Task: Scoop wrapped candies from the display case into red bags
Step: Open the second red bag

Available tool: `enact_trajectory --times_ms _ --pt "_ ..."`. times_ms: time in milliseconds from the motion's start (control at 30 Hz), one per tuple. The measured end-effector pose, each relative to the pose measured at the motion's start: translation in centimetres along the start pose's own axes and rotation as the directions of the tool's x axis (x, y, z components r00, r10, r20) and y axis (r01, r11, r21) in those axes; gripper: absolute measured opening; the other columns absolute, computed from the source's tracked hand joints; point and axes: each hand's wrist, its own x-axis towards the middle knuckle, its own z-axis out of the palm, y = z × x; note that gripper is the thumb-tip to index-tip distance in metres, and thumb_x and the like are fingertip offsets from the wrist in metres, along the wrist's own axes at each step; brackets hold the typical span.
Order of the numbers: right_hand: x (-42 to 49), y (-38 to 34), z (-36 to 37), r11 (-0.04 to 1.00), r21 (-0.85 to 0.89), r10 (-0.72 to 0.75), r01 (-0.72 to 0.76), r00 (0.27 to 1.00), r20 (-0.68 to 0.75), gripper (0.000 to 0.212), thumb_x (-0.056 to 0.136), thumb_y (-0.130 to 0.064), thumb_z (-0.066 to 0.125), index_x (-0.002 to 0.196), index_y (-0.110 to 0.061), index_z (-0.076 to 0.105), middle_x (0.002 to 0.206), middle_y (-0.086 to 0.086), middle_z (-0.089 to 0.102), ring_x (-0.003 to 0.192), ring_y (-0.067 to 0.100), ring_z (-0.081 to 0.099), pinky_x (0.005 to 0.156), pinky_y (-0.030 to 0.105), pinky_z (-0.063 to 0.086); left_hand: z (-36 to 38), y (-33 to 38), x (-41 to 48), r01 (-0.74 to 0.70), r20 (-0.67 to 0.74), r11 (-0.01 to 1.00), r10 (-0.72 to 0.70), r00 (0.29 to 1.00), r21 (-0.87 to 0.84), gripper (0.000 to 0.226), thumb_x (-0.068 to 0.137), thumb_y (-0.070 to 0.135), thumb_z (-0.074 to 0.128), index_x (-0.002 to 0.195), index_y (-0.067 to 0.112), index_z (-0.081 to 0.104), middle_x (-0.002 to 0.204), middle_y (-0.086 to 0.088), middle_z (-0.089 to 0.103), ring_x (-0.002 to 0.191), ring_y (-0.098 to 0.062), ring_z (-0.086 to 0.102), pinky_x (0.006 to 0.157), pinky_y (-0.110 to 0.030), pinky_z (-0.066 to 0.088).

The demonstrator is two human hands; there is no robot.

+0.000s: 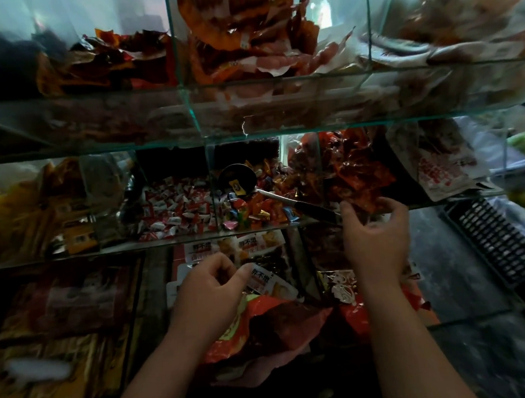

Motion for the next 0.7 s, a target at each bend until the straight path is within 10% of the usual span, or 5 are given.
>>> enact_trajectory --times_ms 100,267,433,600,700 --pt "-0.6 1.2 0.7 0.997 0.001 0.079 -0.082 0.967 0.24 0.034 0.079 -0.055 0.08 0.101 -0.032 0.068 0.087 -0.008 0.074 0.08 0.01 0.073 0.072 0.041 0.065 -0.5 -0.9 -0.3 0.025 -0.023 0.999 -0.025 0.999 -0.036 0.02 0.088 0.042 0.075 0.078 0.033 0.061 0.076 -0.001 0.067 0.065 -0.02 0.065 0.058 -0.044 0.054" --pt "-2.3 -3.0 6.5 0.966 0.244 -0.185 0.086 0.89 0.417 0.024 0.081 -0.042 0.085 0.099 -0.029 0.076 0.092 -0.017 0.075 0.088 -0.005 0.071 0.067 0.012 0.056 -0.6 -1.0 -0.2 0.02 -0.028 0.995 -0.023 0.999 -0.099 0.016 0.09 0.037 0.076 0.088 0.043 0.062 0.084 0.001 0.067 0.073 -0.023 0.068 0.06 -0.045 0.057" --pt "-1.0 -5.7 10.6 0.972 0.05 -0.224 0.228 0.848 0.481 0.017 0.095 -0.037 0.069 0.091 -0.022 0.077 0.079 -0.023 0.064 0.071 -0.016 0.059 0.06 -0.006 0.036 -1.3 -1.3 -0.3 0.004 -0.073 0.994 -0.012 0.997 -0.109 0.02 0.09 0.034 0.076 0.094 0.046 0.061 0.087 0.008 0.063 0.075 -0.008 0.063 0.058 -0.024 0.053" --pt "-1.1 -4.8 5.7 0.776 0.019 -0.517 0.631 0.618 0.592 0.023 0.082 -0.017 0.074 0.103 -0.017 0.08 0.101 -0.005 0.076 0.096 0.009 0.071 0.082 0.012 0.052 -2.6 -2.2 1.3 -0.104 -0.102 0.865 0.176 0.979 0.491 0.073 0.093 0.047 0.067 0.153 0.033 0.03 0.163 0.012 0.017 0.152 -0.014 0.015 0.122 -0.045 0.025" --pt "-1.2 -3.4 3.5 0.722 0.077 -0.573 0.688 0.531 0.625 0.019 0.087 0.006 0.071 0.101 -0.004 0.08 0.097 0.003 0.076 0.093 0.014 0.07 0.081 0.006 0.049 -2.2 -2.9 2.9 -0.057 0.071 0.712 0.009 0.997 0.7 0.097 0.096 0.061 0.052 0.162 0.023 -0.007 0.17 0.006 -0.014 0.155 -0.017 -0.018 0.125 -0.049 -0.008"
